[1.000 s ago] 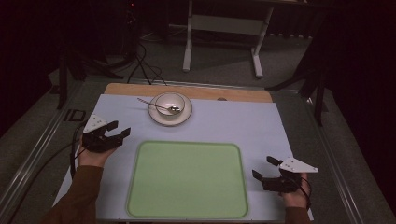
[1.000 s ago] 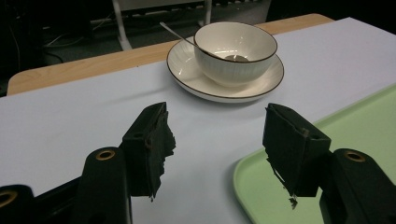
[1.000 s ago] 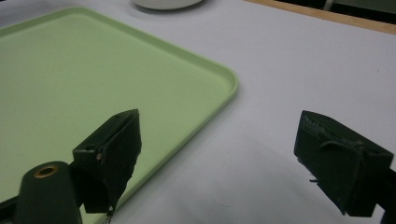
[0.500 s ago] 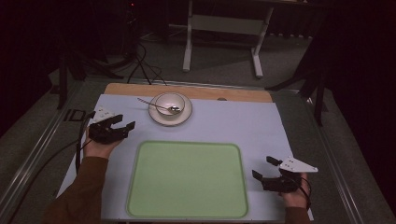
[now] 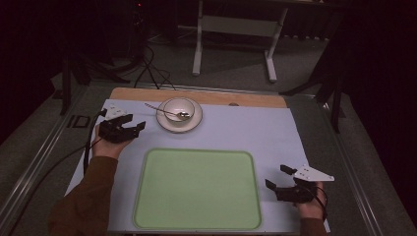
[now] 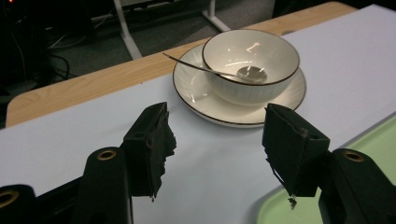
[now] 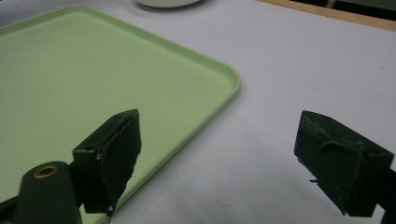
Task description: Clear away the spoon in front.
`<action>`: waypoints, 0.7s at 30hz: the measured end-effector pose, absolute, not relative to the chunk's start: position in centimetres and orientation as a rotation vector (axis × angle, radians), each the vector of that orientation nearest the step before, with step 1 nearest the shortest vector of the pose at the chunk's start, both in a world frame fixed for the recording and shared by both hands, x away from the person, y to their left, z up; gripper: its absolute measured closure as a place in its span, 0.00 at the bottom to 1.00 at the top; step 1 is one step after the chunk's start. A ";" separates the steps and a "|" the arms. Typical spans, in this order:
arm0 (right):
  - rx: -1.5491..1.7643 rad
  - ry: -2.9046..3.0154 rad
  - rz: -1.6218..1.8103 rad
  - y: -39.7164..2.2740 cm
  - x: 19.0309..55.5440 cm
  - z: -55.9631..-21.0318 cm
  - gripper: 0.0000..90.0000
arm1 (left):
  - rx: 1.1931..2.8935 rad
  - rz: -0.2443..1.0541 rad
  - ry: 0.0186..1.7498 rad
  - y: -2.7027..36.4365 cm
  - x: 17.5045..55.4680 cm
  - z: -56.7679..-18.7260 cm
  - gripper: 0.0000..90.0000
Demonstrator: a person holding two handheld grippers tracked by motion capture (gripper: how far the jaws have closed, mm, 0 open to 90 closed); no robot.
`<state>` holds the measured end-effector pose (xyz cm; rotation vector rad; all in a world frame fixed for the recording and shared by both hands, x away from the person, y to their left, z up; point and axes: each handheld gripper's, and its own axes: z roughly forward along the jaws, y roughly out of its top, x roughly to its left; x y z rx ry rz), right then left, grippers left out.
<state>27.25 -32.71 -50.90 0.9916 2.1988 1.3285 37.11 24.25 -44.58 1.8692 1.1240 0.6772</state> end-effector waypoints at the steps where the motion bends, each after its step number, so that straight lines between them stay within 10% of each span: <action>1: 0.992 2.199 1.329 -32.7 27.2 -50.9 0.16 | 1.869 0.679 1.125 24.2 37.3 -44.6 0.46; 21: 0.990 2.206 1.330 -32.7 27.3 -51.0 0.16 | 1.802 0.638 1.197 24.1 41.5 -44.9 0.48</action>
